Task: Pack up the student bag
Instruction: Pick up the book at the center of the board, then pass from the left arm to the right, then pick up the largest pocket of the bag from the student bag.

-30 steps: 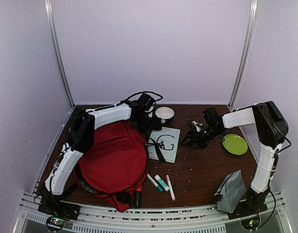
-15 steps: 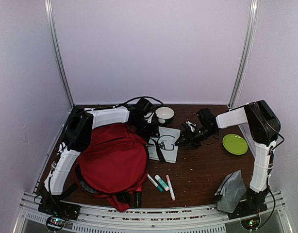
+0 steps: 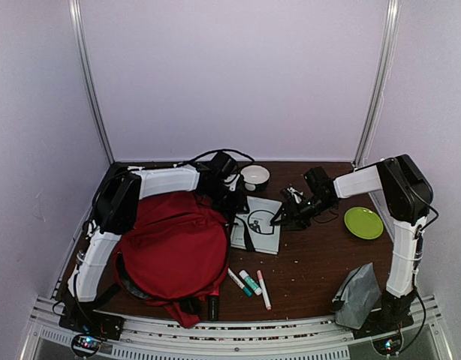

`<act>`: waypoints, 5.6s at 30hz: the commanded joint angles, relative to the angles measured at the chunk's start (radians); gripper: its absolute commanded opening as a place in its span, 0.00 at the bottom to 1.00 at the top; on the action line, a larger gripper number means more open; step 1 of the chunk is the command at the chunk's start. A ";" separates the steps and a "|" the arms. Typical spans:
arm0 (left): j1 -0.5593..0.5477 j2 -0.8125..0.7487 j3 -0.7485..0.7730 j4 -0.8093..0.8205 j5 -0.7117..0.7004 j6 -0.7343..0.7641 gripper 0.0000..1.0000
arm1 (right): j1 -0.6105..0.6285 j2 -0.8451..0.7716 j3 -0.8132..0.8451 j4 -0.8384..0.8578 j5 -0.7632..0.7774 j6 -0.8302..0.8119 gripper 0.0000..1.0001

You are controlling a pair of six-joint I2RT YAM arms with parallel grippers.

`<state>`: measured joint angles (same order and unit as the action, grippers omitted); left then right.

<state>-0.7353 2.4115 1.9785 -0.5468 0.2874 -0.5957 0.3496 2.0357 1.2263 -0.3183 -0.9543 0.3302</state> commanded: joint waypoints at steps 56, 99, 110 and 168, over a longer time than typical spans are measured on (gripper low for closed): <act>-0.091 -0.403 -0.339 0.709 0.215 -0.171 0.12 | -0.091 -0.460 -0.062 -0.076 0.091 -0.237 0.58; -0.082 -0.350 -0.696 1.711 0.035 -0.587 0.09 | -0.142 -0.243 -0.404 1.277 -0.316 0.722 0.61; -0.070 -0.360 -0.731 1.621 0.026 -0.581 0.35 | -0.142 -0.273 -0.409 1.343 -0.315 0.752 0.26; -0.829 -0.748 -0.841 -0.495 -0.723 0.177 0.58 | -0.189 -0.888 -0.330 0.092 -0.063 -0.356 0.04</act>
<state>-1.5681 1.6398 1.1629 -1.0054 -0.3954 -0.3851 0.1532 1.1889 0.8898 -0.3260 -0.9852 -0.0051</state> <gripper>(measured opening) 0.587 0.220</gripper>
